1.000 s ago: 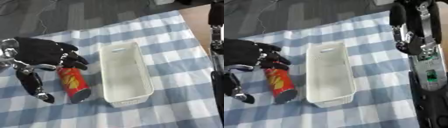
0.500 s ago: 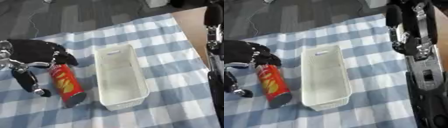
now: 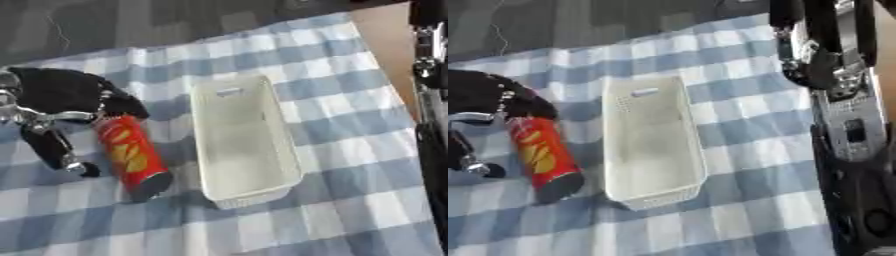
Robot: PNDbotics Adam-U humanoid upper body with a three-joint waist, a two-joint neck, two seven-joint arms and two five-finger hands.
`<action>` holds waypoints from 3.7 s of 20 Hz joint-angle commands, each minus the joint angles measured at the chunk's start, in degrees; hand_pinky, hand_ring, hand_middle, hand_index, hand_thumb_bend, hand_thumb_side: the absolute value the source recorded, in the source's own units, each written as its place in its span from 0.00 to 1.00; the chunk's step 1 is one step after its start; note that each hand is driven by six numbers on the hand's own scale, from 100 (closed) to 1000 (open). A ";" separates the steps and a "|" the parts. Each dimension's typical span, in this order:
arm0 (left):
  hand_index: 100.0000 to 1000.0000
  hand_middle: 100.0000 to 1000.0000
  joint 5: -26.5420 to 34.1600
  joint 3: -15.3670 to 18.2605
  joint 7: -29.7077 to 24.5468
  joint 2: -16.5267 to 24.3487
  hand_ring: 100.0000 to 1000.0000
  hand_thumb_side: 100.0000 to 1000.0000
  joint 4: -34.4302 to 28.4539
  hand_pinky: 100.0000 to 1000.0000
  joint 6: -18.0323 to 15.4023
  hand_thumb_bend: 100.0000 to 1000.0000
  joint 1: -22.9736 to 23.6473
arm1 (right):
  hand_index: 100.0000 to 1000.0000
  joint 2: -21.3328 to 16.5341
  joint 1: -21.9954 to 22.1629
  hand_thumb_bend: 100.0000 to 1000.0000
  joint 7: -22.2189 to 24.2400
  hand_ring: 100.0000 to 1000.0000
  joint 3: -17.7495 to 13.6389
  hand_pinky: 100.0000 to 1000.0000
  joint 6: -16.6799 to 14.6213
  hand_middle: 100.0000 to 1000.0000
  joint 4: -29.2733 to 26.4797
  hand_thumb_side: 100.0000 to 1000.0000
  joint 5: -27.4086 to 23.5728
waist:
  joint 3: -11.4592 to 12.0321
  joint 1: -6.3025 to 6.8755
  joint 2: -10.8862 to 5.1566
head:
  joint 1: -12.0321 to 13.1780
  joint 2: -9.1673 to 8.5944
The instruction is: Pick up objects on the table and place them in the box.
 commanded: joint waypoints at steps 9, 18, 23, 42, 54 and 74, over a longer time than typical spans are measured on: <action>0.98 0.86 7.30 -1.63 -1.78 0.63 0.80 0.21 -1.75 0.74 0.02 0.12 -0.76 | 0.88 -0.78 -2.95 0.00 2.61 0.75 0.00 0.69 -3.29 0.92 0.44 0.68 0.72 | -0.17 -1.09 0.02 | -1.10 1.61; 0.98 0.85 10.09 -2.16 -4.28 0.96 0.80 0.22 -4.17 0.73 0.35 0.12 -1.61 | 0.88 -1.00 -2.74 0.00 2.95 0.76 0.08 0.69 -3.29 0.93 0.52 0.68 0.46 | -1.45 -0.35 -0.01 | -0.91 1.70; 0.99 0.86 5.83 -1.43 -4.56 1.19 0.81 0.30 -4.18 0.77 -0.12 0.31 -2.15 | 0.88 -1.29 -2.67 0.00 3.15 0.76 0.02 0.69 -3.29 0.93 0.54 0.68 0.23 | -2.04 0.02 0.02 | -0.90 1.66; 1.00 0.86 -7.61 -0.74 -0.81 0.51 0.81 0.42 1.62 0.79 -1.86 0.49 -2.30 | 0.87 -1.52 -4.43 0.00 3.63 0.76 -0.19 0.69 -3.29 0.93 1.46 0.67 0.58 | -2.03 -0.42 1.37 | -0.57 3.86; 0.97 0.84 -9.03 -1.96 0.66 -1.00 0.79 0.35 3.76 0.75 -3.08 0.37 -2.52 | 0.87 -1.60 -7.10 0.00 3.08 0.75 -0.06 0.68 -3.29 0.92 2.35 0.66 1.16 | -2.52 -1.76 3.16 | -0.72 4.79; 0.25 0.10 -7.36 -3.75 2.35 -2.91 0.06 0.20 5.82 0.00 -1.87 0.06 -3.30 | 0.87 -1.71 -8.60 0.00 2.76 0.75 0.11 0.68 -3.29 0.92 3.06 0.65 1.59 | -2.84 -2.23 4.34 | -0.58 5.69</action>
